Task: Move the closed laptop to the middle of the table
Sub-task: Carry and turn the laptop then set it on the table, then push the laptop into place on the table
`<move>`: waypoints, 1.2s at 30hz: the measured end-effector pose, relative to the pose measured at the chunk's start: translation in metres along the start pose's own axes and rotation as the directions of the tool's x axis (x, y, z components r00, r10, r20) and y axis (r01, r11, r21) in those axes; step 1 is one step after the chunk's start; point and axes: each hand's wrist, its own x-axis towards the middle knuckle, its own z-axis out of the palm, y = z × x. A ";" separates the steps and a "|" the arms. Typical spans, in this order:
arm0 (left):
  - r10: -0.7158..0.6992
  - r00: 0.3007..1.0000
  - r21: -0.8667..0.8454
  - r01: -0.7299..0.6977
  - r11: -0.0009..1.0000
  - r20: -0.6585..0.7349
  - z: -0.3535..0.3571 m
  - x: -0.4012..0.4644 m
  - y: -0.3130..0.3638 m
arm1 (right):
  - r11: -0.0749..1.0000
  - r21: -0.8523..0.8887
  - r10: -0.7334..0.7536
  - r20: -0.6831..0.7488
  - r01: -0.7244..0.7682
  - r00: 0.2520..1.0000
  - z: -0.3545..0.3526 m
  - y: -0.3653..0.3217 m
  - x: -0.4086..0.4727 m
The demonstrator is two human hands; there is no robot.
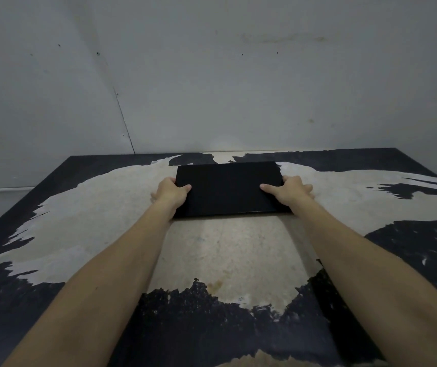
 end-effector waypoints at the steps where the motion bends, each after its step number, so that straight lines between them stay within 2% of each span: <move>1: 0.001 1.000 0.031 -0.001 1.000 0.000 0.000 0.001 0.000 | 1.000 -0.028 -0.002 0.001 0.002 1.000 0.000 0.000 0.000; 4: 0.021 1.000 0.130 -0.020 0.991 -0.006 -0.002 -0.001 0.001 | 0.992 -0.125 -0.005 -0.001 0.005 1.000 0.001 -0.003 0.000; 6: 0.037 0.999 0.258 -0.040 0.965 0.017 -0.005 -0.007 0.005 | 0.977 -0.212 -0.016 -0.025 0.010 1.000 0.001 -0.005 -0.005; 7: 0.068 0.997 0.358 -0.072 0.931 0.025 -0.005 -0.011 0.006 | 0.969 -0.246 -0.042 -0.038 0.031 0.998 0.000 -0.006 -0.008; 9: 0.226 0.973 0.484 -0.216 0.848 0.039 -0.005 -0.024 0.006 | 0.947 -0.291 -0.154 -0.035 0.137 0.987 0.000 -0.005 -0.015; 12: 0.514 0.848 0.451 -0.513 0.730 0.131 -0.001 -0.045 0.002 | 0.877 -0.309 -0.357 0.090 0.367 0.930 -0.002 -0.004 -0.030; 14: 0.601 0.767 0.470 -0.626 0.623 0.225 0.000 -0.057 0.001 | 0.827 -0.293 -0.439 0.198 0.480 0.877 -0.002 -0.004 -0.041; 19: 0.603 0.719 0.521 -0.681 0.515 0.344 -0.004 -0.077 -0.001 | 0.739 -0.356 -0.482 0.313 0.572 0.818 -0.003 0.001 -0.060; 26: 0.618 0.648 0.523 -0.748 0.408 0.444 -0.003 -0.087 0.004 | 0.668 -0.443 -0.529 0.283 0.598 0.800 0.004 -0.002 -0.071; 30: 0.619 0.646 0.544 -0.745 0.386 0.447 0.001 -0.082 0.007 | 0.664 -0.456 -0.516 0.294 0.592 0.805 0.007 -0.005 -0.067; 36: 0.602 0.686 0.577 -0.705 0.413 0.409 0.012 -0.064 0.015 | 0.680 -0.456 -0.496 0.289 0.574 0.819 0.014 -0.023 -0.053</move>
